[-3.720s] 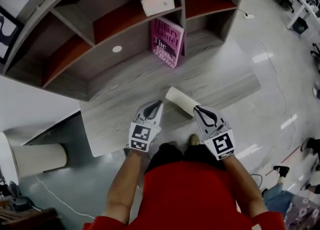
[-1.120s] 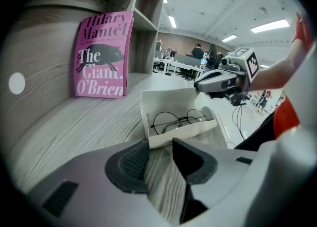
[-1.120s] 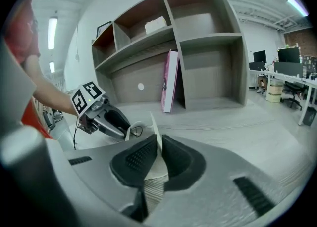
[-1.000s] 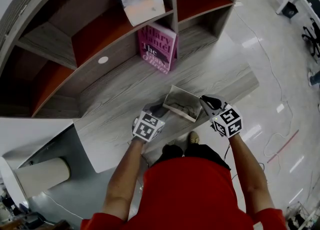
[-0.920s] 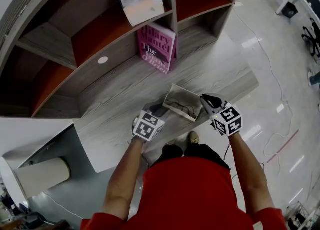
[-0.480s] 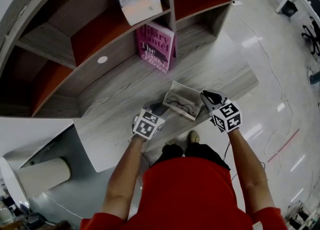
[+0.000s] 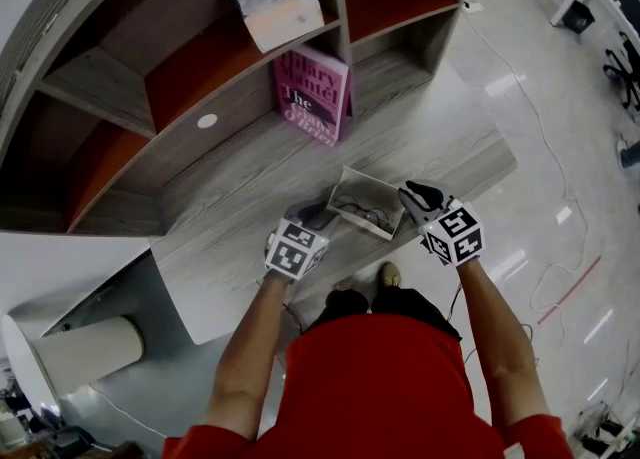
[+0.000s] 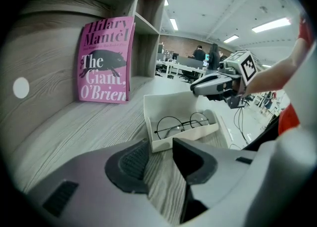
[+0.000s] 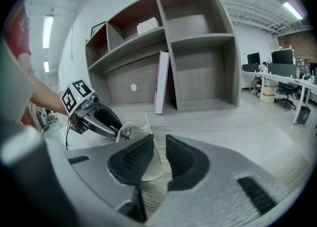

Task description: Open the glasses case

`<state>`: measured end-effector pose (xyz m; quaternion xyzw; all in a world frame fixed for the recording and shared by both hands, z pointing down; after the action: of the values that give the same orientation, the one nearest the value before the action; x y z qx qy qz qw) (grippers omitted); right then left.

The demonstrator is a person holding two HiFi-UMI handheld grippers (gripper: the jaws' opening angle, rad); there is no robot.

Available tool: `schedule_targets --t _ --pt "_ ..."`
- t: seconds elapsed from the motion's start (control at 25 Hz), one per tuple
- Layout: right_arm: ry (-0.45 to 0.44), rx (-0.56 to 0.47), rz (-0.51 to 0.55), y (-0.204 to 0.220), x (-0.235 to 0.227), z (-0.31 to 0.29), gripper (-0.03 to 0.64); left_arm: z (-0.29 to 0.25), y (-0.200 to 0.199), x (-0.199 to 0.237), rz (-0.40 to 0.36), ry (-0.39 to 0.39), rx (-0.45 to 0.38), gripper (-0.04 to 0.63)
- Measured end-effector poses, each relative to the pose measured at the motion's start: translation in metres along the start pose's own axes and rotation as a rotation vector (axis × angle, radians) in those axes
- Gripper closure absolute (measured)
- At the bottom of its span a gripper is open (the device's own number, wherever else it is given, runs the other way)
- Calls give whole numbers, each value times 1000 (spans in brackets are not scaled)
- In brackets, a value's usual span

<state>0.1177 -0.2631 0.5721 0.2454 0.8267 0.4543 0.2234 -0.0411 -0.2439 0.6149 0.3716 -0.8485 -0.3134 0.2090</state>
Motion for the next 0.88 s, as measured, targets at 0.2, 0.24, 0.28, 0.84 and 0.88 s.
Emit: schedule_targets --t 0.2,0.24,0.28,0.84,0.88 --pt "-29 -43 3 -11 7 7 522 8 -1 1 4 -12 -15 449" --pt "-36 -54 2 -13 9 8 517 10 -2 0 6 -15 -23 449" --pt "-43 -67 2 -17 10 10 515 12 -3 0 8 -18 -32 449" --pt "-59 -321 69 -105 46 50 546 91 -107 -17 12 -108 -481 504" --pt "-57 -343 70 -113 49 55 552 100 -117 -19 9 -118 -521 515"
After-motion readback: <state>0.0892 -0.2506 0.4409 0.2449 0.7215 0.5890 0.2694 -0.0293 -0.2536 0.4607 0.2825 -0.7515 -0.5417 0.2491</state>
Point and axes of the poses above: the fingertips, and each gripper's own axes: z backward along the fingers, x to its left, y out of its underside, the point moved 1 cm from there along z, backward along the fingers, and after that the axes turned 2 degrees about -x, right-handed, at the moved point
